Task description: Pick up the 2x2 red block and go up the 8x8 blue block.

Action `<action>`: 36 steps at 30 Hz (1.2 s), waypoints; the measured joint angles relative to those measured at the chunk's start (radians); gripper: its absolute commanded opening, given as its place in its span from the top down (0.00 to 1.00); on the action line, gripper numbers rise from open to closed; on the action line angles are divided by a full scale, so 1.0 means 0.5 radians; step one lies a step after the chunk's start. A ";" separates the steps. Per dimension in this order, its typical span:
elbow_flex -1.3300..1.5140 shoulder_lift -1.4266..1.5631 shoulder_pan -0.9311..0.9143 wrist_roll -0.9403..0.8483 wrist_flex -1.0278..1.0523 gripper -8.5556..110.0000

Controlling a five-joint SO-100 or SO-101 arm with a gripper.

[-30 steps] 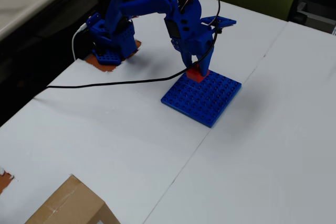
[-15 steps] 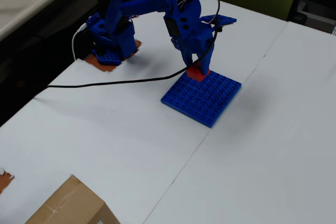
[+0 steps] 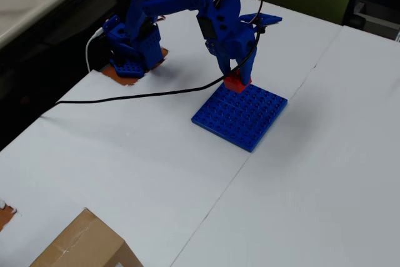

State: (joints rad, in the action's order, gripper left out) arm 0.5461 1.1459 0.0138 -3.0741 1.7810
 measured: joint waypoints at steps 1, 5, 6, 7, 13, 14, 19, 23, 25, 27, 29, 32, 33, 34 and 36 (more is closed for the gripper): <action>0.000 0.000 0.000 0.000 0.000 0.91; 0.000 0.000 0.006 0.000 0.000 0.90; 0.000 0.000 0.006 0.000 0.000 0.90; 0.000 0.000 0.006 0.000 0.000 0.90; 0.009 0.037 0.046 0.000 0.009 0.90; 0.009 0.037 0.049 0.000 0.009 0.90; 0.012 0.037 0.049 0.000 0.009 0.90; 0.012 0.037 0.049 0.000 0.009 0.90; 0.012 0.037 0.049 0.000 0.009 0.90; 0.012 0.037 0.049 0.000 0.009 0.90; 0.012 0.037 0.049 0.000 0.009 0.90; 0.012 0.037 0.049 0.000 0.009 0.90; 0.012 0.037 0.049 0.000 0.009 0.90; 0.012 0.037 0.049 0.000 0.009 0.90; 0.012 0.037 0.049 0.000 0.009 0.90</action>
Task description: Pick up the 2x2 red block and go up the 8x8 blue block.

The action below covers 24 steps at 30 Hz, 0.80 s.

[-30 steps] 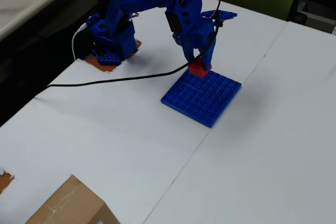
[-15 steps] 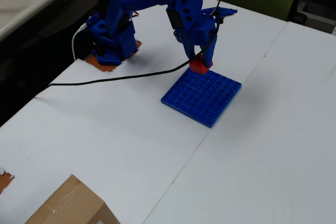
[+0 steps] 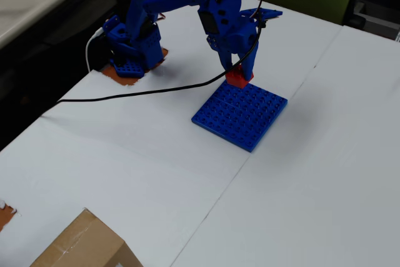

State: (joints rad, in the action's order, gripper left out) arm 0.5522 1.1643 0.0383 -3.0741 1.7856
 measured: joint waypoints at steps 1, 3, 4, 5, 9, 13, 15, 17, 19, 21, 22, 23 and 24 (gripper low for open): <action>0.000 0.000 0.000 0.000 0.000 0.90; 0.000 0.000 0.000 0.000 0.000 0.90; 0.000 0.000 0.000 0.000 0.000 0.90; 0.000 0.000 0.000 0.000 0.000 0.90; 0.000 0.000 0.000 0.000 0.000 0.90; 0.000 0.000 0.000 0.000 0.000 0.90; 0.000 0.000 0.000 0.000 0.000 0.90; 0.000 0.000 -0.009 0.000 0.000 0.90; 0.000 0.000 -0.018 0.000 0.000 0.90; 0.000 0.000 -0.018 0.000 0.000 0.90; 0.000 0.000 -0.015 0.000 0.000 0.90; 0.000 0.000 -0.015 0.000 0.000 0.90; 0.000 0.000 -0.015 -0.003 0.000 0.90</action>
